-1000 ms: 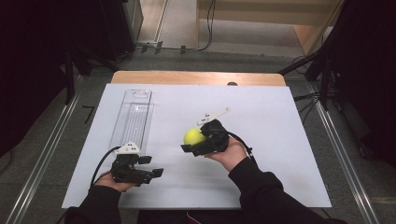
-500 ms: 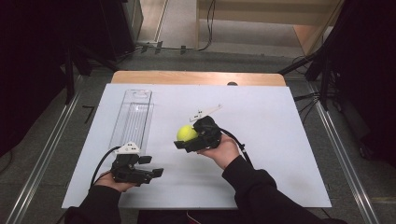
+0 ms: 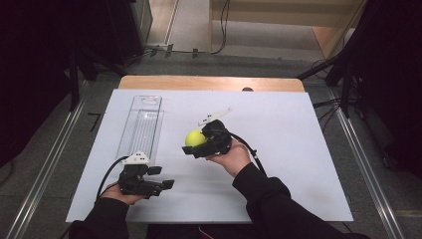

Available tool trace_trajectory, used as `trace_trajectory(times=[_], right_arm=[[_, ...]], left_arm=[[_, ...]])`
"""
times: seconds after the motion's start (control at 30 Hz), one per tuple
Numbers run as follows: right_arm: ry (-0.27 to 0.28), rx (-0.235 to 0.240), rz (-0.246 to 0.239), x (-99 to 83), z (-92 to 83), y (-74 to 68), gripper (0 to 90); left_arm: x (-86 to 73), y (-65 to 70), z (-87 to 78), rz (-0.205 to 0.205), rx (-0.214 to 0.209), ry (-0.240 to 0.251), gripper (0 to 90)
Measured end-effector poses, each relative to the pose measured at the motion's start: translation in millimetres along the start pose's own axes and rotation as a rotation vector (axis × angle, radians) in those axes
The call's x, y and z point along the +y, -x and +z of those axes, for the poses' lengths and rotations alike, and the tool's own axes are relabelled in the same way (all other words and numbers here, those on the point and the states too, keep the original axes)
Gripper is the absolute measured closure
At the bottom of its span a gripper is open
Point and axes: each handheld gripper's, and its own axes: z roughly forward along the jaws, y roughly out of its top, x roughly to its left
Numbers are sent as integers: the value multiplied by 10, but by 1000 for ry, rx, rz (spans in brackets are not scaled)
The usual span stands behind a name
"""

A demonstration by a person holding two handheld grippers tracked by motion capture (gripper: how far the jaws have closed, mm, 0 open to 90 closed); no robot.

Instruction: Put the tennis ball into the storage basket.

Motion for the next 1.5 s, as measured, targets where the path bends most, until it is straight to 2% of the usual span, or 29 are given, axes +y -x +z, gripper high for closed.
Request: trace_trajectory(times=[0.63,0.87,1.5], right_arm=[[7,8,-39,219,138,-70,238],[13,18,-13,276,193,-59,238],[29,16,-17,456,347,-70,238]], left_arm=[[2,-2,7,-3,-5,3,265],[1,-15,10,-5,-6,-1,265],[-1,-14,5,-6,-11,1,265]])
